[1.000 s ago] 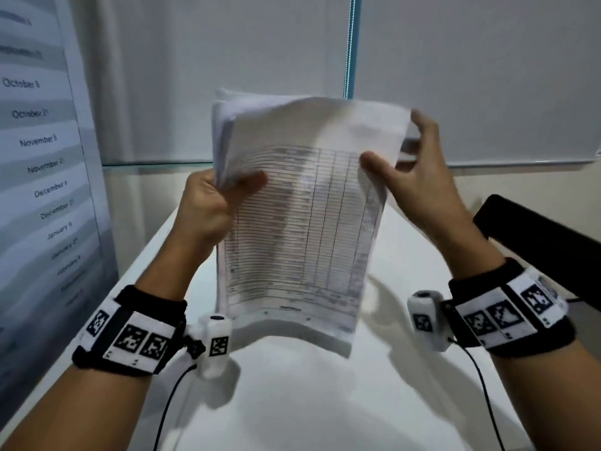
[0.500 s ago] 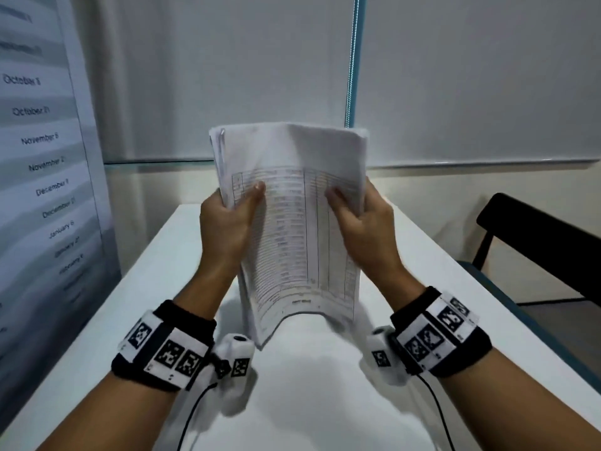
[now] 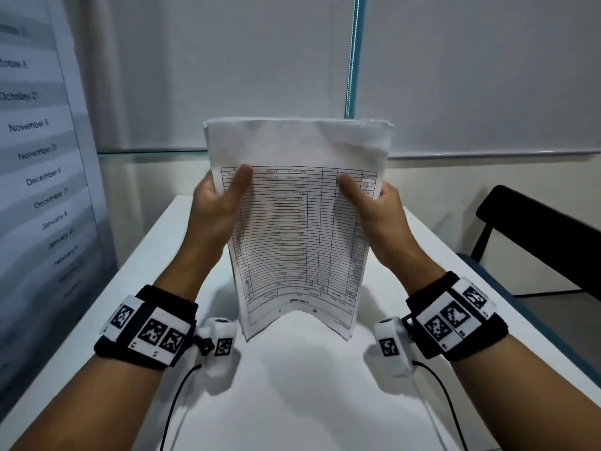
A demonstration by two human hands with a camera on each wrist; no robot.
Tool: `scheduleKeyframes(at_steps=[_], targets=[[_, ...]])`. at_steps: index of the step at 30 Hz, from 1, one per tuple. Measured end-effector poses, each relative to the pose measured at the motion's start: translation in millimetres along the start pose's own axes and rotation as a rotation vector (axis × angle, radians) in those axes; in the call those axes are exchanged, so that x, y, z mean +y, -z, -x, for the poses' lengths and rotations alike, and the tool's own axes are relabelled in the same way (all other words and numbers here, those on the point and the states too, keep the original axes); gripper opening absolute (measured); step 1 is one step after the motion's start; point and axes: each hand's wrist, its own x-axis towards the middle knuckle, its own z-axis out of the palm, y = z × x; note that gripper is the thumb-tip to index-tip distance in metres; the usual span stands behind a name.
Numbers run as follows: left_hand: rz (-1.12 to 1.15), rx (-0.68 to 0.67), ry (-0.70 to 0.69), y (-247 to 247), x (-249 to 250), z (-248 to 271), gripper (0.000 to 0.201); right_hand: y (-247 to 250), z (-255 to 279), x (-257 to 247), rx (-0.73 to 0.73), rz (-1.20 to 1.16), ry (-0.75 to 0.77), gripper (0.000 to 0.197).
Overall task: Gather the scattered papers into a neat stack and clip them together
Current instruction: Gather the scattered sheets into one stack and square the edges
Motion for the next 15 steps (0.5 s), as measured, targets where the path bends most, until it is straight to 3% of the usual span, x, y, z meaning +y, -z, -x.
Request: scheduleKeyframes(at_steps=[3,6,8,10,12,14,15], targets=[[-0.082,-0.116,0.132,9.2,-12.4,1.7,0.043,10.2,6.7,21.4,-0.144,0.108,-0.133,0.057],[-0.252,-0.283,0.258,23.8,-12.1,-4.7,0.057,19.4,11.5,28.6,-0.224,0.216,-0.153,0.046],[-0.402,-0.216,0.25,29.1,-1.8,-10.5,0.083,20.8,11.1,25.4,-0.224,0.281,-0.138,0.042],[-0.669,-0.021,0.022,30.2,18.3,-14.9,0.113,17.9,8.5,16.6,-0.204,0.372,-0.099,0.038],[-0.855,0.035,-0.361,27.4,50.0,-10.4,0.118,12.5,4.8,7.4,-0.205,0.535,-0.025,0.037],[-0.894,-0.136,-0.604,21.9,83.6,-1.3,0.114,7.9,3.1,-3.1,-0.228,0.675,0.07,0.037],[-0.886,-0.259,-0.603,20.7,93.5,-0.1,0.109,5.9,4.0,-10.2,-0.25,0.719,0.108,0.033]])
